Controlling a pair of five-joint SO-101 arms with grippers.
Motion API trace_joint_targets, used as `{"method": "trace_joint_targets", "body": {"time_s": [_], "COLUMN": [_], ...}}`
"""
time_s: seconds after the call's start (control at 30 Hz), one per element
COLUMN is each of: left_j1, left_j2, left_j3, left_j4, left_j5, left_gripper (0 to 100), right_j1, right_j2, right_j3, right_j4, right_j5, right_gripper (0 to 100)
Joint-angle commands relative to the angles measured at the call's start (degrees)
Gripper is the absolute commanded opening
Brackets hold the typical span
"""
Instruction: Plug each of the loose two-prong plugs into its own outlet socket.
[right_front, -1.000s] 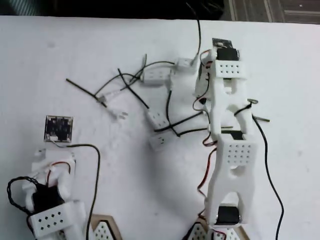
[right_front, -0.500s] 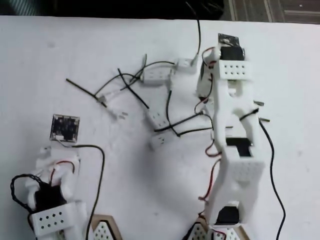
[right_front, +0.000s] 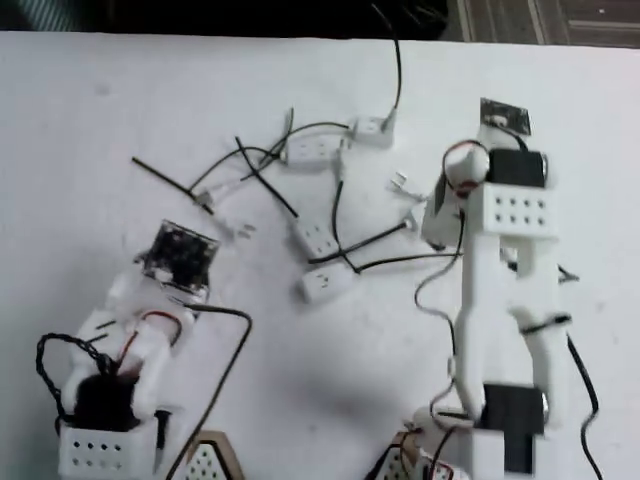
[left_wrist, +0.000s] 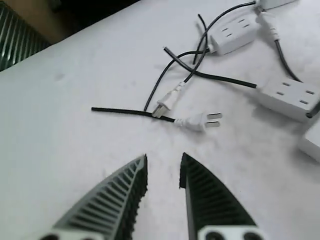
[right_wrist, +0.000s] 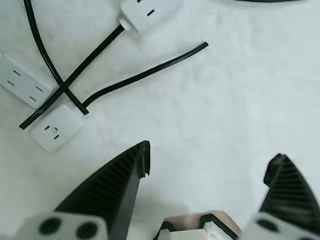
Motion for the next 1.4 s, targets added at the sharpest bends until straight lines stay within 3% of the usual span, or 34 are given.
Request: {"method": "trace_joint_targets", "body": {"time_s": [0.0, 0.3, 0.4, 0.6, 0.87, 1.13, 1.37], "left_j1": [3.4, 13.1, 14.5, 15.7, 25.6, 26.8, 26.9], "left_j2": [6.9, 33.3, 40.2, 53.4, 69.8, 83.2, 94.2], "left_j3": [-4.7, -17.7, -21.5, -28.3, -35.6, -39.6, -47.5], "left_j4": [-0.4, -0.9, -0.9, -0.9, -2.9, -12.0, -11.4], "left_j5": [0.5, -5.3, -6.0, -5.9, -5.8, -6.0, -6.0], "left_gripper": [13, 14, 14, 24, 24, 24, 22], "right_j1": [1.0, 2.2, 3.6, 5.8, 8.3, 8.7, 8.7], "right_j2": [-8.7, -19.5, -21.2, -21.4, -21.4, -21.4, -21.4], "right_j3": [4.8, 18.8, 19.7, 19.7, 19.8, 19.8, 19.8], "right_j4": [-2.9, -12.7, -13.2, -13.2, -13.3, -13.3, -13.3], "right_j5": [0.4, 0.2, 0.2, 0.6, 0.6, 0.7, 0.7], "right_gripper": [35.8, 35.8, 35.8, 35.8, 35.8, 35.8, 35.8]}}
